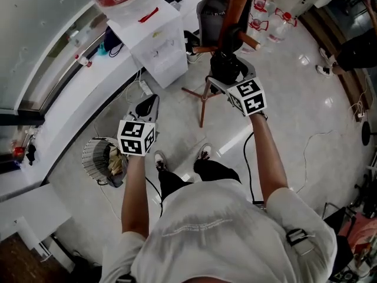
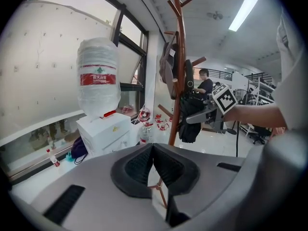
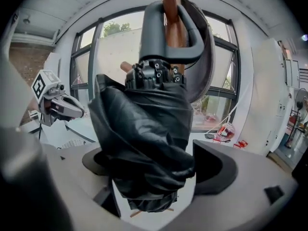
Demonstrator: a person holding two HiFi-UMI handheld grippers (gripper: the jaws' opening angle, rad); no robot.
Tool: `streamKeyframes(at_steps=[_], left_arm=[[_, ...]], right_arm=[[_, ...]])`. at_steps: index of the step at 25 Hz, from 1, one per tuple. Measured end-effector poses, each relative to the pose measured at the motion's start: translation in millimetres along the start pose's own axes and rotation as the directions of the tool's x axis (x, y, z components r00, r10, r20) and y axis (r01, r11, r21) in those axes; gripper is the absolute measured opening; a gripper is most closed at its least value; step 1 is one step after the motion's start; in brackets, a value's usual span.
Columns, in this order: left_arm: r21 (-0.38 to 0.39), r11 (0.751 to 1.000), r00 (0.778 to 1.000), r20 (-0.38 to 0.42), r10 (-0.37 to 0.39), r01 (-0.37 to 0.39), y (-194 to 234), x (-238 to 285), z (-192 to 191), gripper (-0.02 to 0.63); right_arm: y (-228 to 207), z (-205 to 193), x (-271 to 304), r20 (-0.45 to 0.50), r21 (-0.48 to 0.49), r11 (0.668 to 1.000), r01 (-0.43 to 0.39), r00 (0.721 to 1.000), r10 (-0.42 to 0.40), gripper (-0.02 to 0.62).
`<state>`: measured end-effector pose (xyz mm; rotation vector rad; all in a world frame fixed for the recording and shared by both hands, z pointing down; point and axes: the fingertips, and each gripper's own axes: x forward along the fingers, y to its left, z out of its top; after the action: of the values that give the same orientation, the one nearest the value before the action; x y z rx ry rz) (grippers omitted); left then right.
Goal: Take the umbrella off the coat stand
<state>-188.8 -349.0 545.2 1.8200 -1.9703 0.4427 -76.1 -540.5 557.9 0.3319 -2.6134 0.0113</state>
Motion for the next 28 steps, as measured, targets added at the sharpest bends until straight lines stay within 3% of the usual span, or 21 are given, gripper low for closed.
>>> streamKeyframes(at_steps=[8, 10, 13, 18, 28], left_arm=[[-0.031, 1.0, 1.0, -0.024, -0.003, 0.002, -3, 9, -17, 0.015], [-0.037, 0.999, 1.0, -0.023, -0.011, 0.01, -4, 9, -18, 0.015], [-0.035, 0.999, 0.999, -0.015, -0.032, 0.031, -7, 9, -13, 0.015], [-0.014, 0.997, 0.997, 0.02, -0.072, 0.072, -8, 6, 4, 0.015], [0.063, 0.98, 0.977, 0.08, -0.196, 0.191, 2, -4, 45, 0.015]], right_arm=[[1, -5, 22, -0.002, 0.006, 1.0, -0.028, 1.0, 0.028, 0.448], [-1, -6, 20, -0.001, 0.011, 1.0, -0.009, 1.0, 0.009, 0.377], [-2, -7, 17, -0.012, 0.027, 1.0, 0.014, 1.0, -0.013, 0.335], [-2, -14, 9, -0.068, 0.055, 0.998, 0.043, 0.997, -0.039, 0.322], [-2, -25, -27, -0.172, 0.117, 0.975, 0.191, 0.97, -0.17, 0.31]])
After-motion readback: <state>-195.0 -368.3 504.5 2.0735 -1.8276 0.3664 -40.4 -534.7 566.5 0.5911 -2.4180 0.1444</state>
